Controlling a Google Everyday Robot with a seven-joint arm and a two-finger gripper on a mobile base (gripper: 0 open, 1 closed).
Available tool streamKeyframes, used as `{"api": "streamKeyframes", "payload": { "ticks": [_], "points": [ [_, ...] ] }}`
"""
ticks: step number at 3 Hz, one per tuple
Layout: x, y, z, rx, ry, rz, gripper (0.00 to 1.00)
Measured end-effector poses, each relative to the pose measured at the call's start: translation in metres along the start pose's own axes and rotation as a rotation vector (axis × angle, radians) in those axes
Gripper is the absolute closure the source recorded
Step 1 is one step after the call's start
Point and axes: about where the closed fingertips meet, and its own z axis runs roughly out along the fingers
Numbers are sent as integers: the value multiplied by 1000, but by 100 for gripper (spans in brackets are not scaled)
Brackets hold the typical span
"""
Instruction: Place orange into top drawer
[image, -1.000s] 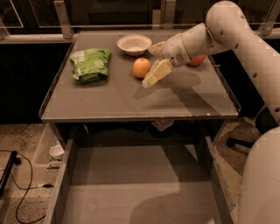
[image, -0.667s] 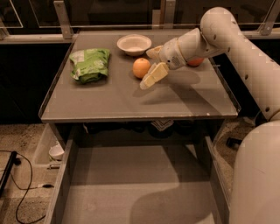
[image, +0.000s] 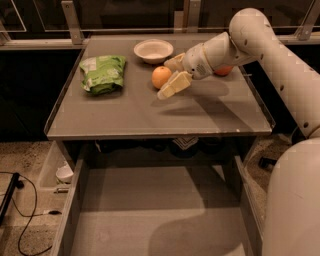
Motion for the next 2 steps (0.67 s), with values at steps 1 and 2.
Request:
{"api": "streamKeyframes", "payload": {
  "ticks": [1,2],
  "points": [
    [0,0,0,0,0,0,42],
    [0,0,0,0,0,0,65]
  ]
}}
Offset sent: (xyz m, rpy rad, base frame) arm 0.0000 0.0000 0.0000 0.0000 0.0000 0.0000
